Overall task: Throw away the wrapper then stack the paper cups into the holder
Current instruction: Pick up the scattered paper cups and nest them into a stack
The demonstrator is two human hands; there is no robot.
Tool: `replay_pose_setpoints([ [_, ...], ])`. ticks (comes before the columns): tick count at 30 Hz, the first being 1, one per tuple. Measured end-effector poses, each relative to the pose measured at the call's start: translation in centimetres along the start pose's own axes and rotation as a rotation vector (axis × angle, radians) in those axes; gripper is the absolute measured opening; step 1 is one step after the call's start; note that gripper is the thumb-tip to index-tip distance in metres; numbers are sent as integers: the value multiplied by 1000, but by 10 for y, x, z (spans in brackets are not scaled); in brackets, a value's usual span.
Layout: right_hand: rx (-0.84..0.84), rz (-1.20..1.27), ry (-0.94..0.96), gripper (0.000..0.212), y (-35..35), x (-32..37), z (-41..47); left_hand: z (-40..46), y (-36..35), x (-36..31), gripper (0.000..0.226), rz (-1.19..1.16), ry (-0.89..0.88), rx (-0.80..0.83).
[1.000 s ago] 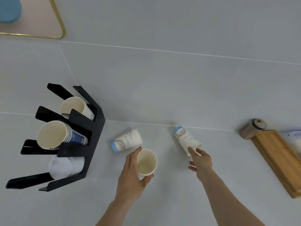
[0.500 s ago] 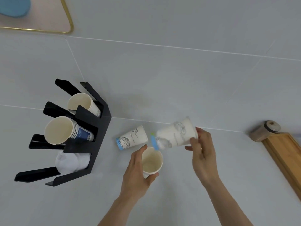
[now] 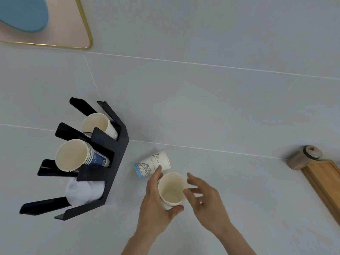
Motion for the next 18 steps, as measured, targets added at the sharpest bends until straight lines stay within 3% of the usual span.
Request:
replay_pose_setpoints([
  [2,27,2,-11,38,-10,-5,3,1,1,-3,115,42,-41,6],
  [9,92,104,-87,36,-30,-7,15,8,10,7,102,95,-49,-33],
  [13,59,322,-345,24,-32,-22,32,13,26,16,99,105,-12,-82],
  [16,-39,270,-458,29,-34,-45,56,16,38,23,98,117,10,-105],
  [18,16,225,-507,35,-48,-54,71,17,42,25,98,130,4,-101],
])
Point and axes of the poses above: each hand's wrist, its own z-axis towards the middle knuckle, its own y-axis out of the back of the hand, x = y × z, the point moved 8 cm from there along z, towards the middle knuckle, and after that the axes turned 3 degrees about -x, right-handed, at the moved point
